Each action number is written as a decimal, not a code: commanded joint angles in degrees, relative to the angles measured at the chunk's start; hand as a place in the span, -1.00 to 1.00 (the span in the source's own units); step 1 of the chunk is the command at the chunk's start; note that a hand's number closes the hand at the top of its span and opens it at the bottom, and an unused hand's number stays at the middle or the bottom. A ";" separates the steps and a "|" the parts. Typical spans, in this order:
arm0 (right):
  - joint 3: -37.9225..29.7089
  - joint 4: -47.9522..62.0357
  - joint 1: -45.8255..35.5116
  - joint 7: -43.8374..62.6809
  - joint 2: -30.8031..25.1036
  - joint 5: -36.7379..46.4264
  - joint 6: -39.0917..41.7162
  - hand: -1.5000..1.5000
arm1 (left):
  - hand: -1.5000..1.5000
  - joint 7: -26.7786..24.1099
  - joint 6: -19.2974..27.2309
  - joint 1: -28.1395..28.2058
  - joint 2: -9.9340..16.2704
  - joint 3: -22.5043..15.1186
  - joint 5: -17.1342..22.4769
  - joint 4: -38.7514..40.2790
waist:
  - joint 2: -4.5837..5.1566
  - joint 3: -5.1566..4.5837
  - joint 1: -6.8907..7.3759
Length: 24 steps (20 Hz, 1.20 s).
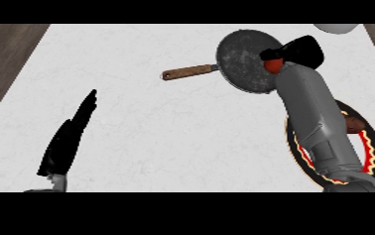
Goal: Pick the bell pepper from the plate and place it in the pan
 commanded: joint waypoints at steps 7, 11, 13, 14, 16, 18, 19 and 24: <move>-14.64 2.55 -1.57 -12.30 1.89 -16.80 -15.22 -1.00 | 0.00 -2.28 -1.41 1.71 1.21 0.86 0.84 -0.19 | 0.43 0.16 1.60; -14.87 1.92 -1.26 -19.67 1.25 -16.37 -24.82 -1.00 | 0.00 0.33 -1.60 -0.53 1.02 0.66 0.91 -1.25 | 0.48 0.16 1.32; -15.70 1.14 -0.88 -22.58 2.52 -17.13 -30.77 -1.00 | 0.00 -0.80 -0.09 -0.17 -0.68 -0.73 -0.76 0.89 | 0.33 0.08 0.46; -16.80 0.44 -0.46 -24.24 0.83 -18.29 -31.58 -1.00 | 0.00 -0.74 -0.23 2.28 -0.87 -1.23 -0.46 -1.09 | 0.04 0.12 0.79; -17.72 1.33 -1.56 -24.58 1.97 -17.99 -37.71 -1.00 | 0.00 -0.40 -0.73 -0.97 0.29 0.40 0.01 0.03 | 0.47 0.07 0.98; -19.81 0.39 0.00 -26.64 1.11 -20.26 -40.33 -1.00 | 0.00 0.89 0.43 1.34 -0.88 -1.02 -1.15 -1.54 | -0.34 0.10 -0.12; -20.70 0.38 -1.18 -26.64 0.53 -20.75 -42.01 -1.00 | 0.00 -1.72 0.14 1.64 -0.73 -0.29 -0.70 1.19 | -0.05 0.01 -0.02; -22.49 -5.45 5.99 -33.00 4.98 -25.43 -48.65 -1.00 | 0.00 1.23 -0.23 1.27 1.30 2.63 0.18 -0.29 | -1.61 -0.03 -3.16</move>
